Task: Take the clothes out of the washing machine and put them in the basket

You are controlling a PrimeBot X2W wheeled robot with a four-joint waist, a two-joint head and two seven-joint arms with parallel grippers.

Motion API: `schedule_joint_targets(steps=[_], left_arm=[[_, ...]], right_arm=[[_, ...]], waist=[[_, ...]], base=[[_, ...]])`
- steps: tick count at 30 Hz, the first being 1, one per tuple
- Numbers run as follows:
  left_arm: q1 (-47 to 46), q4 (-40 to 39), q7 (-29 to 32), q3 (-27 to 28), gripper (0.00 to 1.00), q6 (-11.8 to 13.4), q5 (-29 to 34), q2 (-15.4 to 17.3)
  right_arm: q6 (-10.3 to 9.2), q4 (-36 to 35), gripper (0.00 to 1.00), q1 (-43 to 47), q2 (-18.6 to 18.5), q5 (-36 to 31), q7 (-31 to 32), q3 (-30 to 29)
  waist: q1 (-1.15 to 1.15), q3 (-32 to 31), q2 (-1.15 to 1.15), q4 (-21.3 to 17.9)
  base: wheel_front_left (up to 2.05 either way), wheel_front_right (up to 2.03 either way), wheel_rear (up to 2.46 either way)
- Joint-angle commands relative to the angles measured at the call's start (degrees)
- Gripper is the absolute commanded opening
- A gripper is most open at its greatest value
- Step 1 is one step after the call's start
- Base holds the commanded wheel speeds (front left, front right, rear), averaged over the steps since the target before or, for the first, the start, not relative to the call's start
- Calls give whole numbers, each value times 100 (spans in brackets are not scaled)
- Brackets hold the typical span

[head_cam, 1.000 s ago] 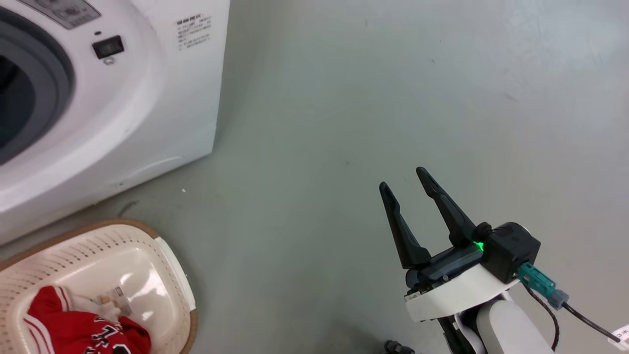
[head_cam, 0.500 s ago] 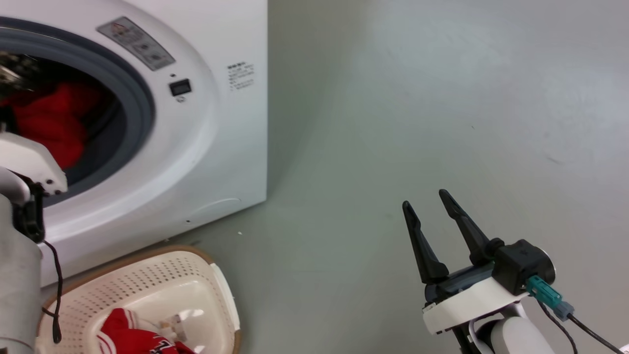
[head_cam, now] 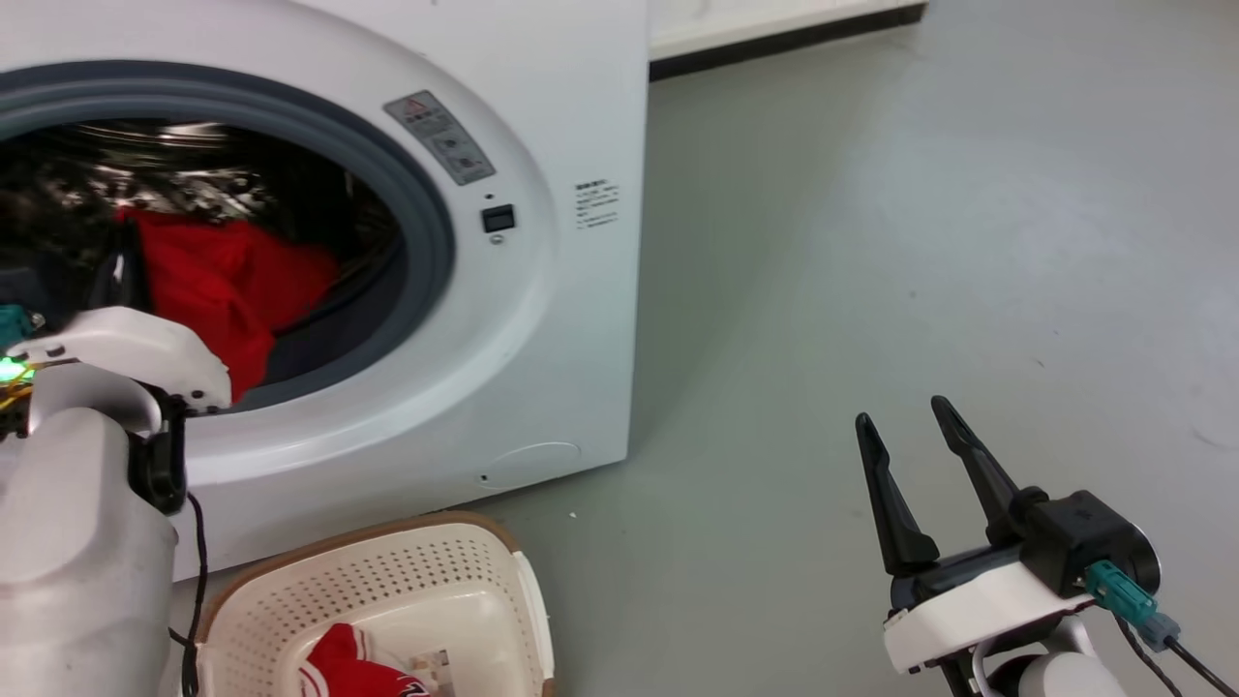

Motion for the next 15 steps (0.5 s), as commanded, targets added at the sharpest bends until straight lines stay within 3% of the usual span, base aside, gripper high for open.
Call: schedule_joint_targets(steps=[1, 15], left_arm=[[172, -175, -39, 38, 0, 8, 25, -38], [1494, -2776, 102, 13, 0, 250, 235, -361]], right_arm=[[-4, -42, 100, 76, 8, -48, 43, -14], [-4, -340, 100, 305, 7, -117, 246, -157]], waist=[[2, -134, 0, 161], [2, -251, 0, 728]], base=[[0, 0, 0], [0, 0, 0]])
